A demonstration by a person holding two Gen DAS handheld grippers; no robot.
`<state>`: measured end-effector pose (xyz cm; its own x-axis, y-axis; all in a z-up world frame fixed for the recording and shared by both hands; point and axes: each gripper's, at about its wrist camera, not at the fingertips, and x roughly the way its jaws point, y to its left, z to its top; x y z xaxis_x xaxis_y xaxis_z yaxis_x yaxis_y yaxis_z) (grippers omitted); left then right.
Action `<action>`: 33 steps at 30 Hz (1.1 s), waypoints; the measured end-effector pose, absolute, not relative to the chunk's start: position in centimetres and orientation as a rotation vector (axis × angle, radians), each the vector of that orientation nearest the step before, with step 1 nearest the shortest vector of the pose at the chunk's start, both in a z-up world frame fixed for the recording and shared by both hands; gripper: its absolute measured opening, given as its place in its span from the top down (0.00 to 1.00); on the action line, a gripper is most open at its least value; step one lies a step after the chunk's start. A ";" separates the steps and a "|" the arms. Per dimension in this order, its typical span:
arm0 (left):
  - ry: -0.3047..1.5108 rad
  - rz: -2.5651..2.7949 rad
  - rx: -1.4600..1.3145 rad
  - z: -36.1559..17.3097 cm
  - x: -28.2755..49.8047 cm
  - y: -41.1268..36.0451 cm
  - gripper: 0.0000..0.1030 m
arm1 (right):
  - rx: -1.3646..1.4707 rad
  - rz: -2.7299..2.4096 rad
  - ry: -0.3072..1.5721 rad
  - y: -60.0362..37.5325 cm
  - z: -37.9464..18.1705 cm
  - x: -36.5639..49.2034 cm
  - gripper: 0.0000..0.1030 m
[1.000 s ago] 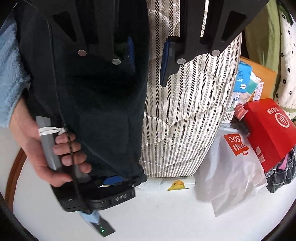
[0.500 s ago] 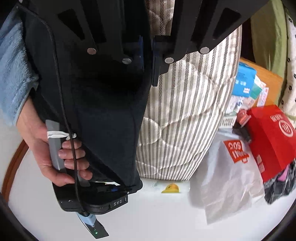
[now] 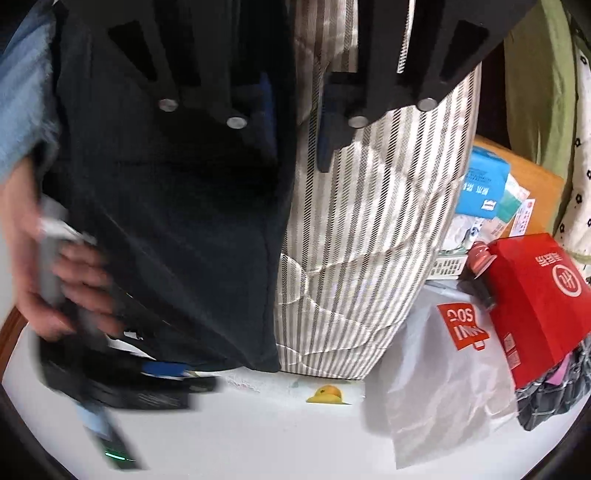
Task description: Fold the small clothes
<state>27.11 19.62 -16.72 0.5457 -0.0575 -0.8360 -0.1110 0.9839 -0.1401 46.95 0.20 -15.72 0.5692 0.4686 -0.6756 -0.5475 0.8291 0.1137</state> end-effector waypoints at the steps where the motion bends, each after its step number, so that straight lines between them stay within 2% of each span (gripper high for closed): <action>1: 0.993 0.030 -0.186 -16.5 26.8 19.6 0.79 | -0.145 0.571 0.744 -1.0 -15.2 45.6 0.47; 9: 0.966 -0.007 -0.190 -14.8 24.6 19.1 0.67 | -0.270 0.176 0.716 -15.4 -15.5 35.7 0.47; 12: 0.959 -0.031 -0.207 -14.3 24.2 18.9 0.66 | -0.265 0.067 0.716 -19.9 -16.5 32.8 0.40; 20: 0.973 -0.090 -0.200 -13.6 23.6 17.0 0.64 | -0.321 -0.014 0.791 -20.5 -21.3 32.8 0.39; 21: 0.974 -0.093 -0.192 -13.5 23.3 16.9 0.63 | -0.327 -0.033 0.802 -20.6 -21.9 33.1 0.43; 22: 0.975 -0.092 -0.187 -13.5 23.2 16.9 0.60 | -0.325 -0.059 0.804 -20.8 -22.3 33.5 0.58; 24: 0.976 -0.090 -0.184 -13.6 22.7 16.9 0.55 | -0.299 -0.060 0.782 -21.2 -22.1 33.5 0.79; 27: 0.979 -0.090 -0.187 -13.9 22.2 17.4 0.54 | -0.256 -0.057 0.791 -23.4 -21.0 33.9 0.83; 29: 0.983 -0.083 -0.187 -14.1 21.9 17.5 0.54 | -0.226 -0.129 0.748 -26.4 -19.7 33.8 0.81; 31: 0.983 -0.076 -0.190 -14.2 21.6 17.6 0.54 | -0.201 -0.201 0.740 -30.0 -18.9 33.7 0.74; 33: 0.972 -0.078 -0.199 -14.2 21.3 17.4 0.54 | -0.143 -0.234 0.742 -33.8 -18.5 33.3 0.74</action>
<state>21.32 17.42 -14.24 0.5626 -0.1545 -0.8121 -0.0234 0.9790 -0.2025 33.35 -33.78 -18.54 0.7130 -0.2609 -0.6509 0.1604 0.9643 -0.2108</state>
